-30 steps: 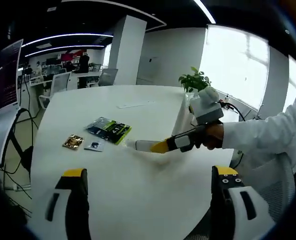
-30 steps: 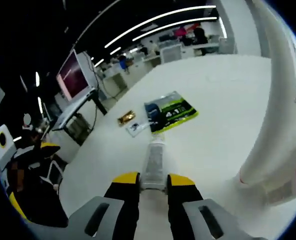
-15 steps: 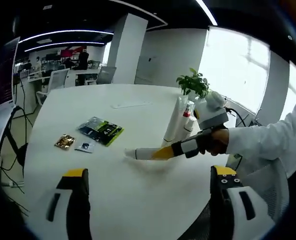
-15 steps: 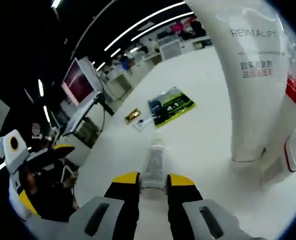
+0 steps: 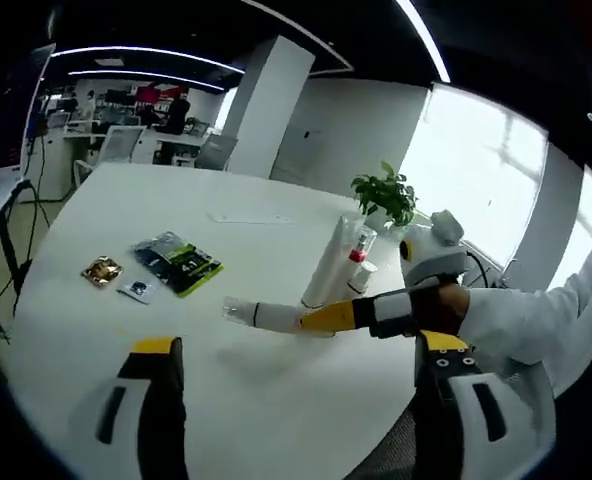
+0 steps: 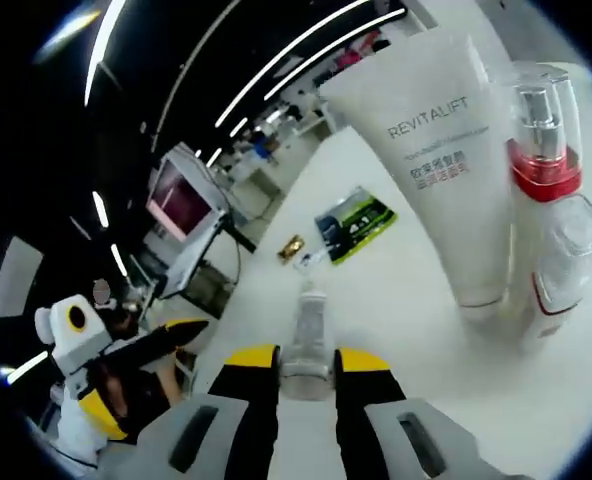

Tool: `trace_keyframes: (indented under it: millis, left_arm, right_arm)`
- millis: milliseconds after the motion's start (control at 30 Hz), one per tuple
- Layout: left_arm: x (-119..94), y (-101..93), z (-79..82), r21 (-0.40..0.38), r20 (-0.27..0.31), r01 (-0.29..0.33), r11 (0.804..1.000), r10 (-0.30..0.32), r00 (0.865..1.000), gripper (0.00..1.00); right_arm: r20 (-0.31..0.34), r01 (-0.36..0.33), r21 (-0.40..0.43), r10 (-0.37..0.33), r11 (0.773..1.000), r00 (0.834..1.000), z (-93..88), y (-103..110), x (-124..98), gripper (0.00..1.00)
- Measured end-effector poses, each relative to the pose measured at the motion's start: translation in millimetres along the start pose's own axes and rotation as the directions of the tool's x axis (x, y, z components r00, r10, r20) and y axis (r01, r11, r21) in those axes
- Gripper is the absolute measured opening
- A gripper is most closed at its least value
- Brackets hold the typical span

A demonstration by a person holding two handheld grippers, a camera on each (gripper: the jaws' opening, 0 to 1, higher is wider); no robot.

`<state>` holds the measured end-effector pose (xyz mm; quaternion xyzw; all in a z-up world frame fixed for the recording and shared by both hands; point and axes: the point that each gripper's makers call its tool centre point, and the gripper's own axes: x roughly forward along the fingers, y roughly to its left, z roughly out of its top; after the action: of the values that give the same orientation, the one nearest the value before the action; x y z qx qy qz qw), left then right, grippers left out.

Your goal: Arrange the skincare products in the storage area until every visible bottle or jar stands upright without overlapping.

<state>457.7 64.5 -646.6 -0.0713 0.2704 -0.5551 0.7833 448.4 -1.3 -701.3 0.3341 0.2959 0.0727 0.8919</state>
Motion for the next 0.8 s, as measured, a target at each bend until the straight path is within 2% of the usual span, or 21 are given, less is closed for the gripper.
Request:
trace_keyframes:
  millis: [100, 233, 333, 433, 567, 733, 800]
  left_arm:
    - [5.1, -3.1, 5.2, -0.067, 0.032, 0.023, 0.998, -0.021, 0.999, 0.84]
    - [12.1, -5.8, 6.3, -0.099, 0.04, 0.024, 0.995, -0.02, 0.999, 0.75]
    - [17.6, -13.2, 8.6, -0.149, 0.057, 0.05, 0.988, -0.042, 0.998, 0.68]
    - [25.6, -17.4, 15.2, -0.236, 0.09, 0.086, 0.968, -0.066, 0.994, 0.61]
    - [32.8, -23.6, 19.0, -0.294, 0.107, 0.118, 0.949, -0.09, 0.99, 0.55]
    - [44.3, -20.5, 15.3, -0.379, 0.112, 0.115, 0.918, -0.078, 0.991, 0.49]
    - [46.7, -26.5, 15.0, -0.41, 0.124, 0.123, 0.904, -0.078, 0.989, 0.45]
  right_arm:
    - [0.015, -0.019, 0.006, 0.019, 1.0, 1.0, 2.4, 2.4, -9.7, 0.13]
    - [0.028, -0.05, 0.015, 0.049, 0.999, 0.998, 5.6, 8.9, -18.3, 0.13]
    - [0.034, -0.078, 0.007, 0.077, 0.997, 0.996, 8.2, 16.8, -25.0, 0.13]
    - [0.045, -0.09, -0.023, 0.091, 0.996, 0.995, 12.5, 22.3, -30.5, 0.13]
    - [0.058, -0.106, -0.053, 0.109, 0.993, 0.992, 17.0, 28.7, -38.3, 0.13]
    - [0.062, -0.123, -0.086, 0.128, 0.989, 0.99, 16.9, 34.3, -45.0, 0.13]
    - [0.061, -0.129, -0.089, 0.135, 0.988, 0.989, 15.6, 34.3, -45.6, 0.13]
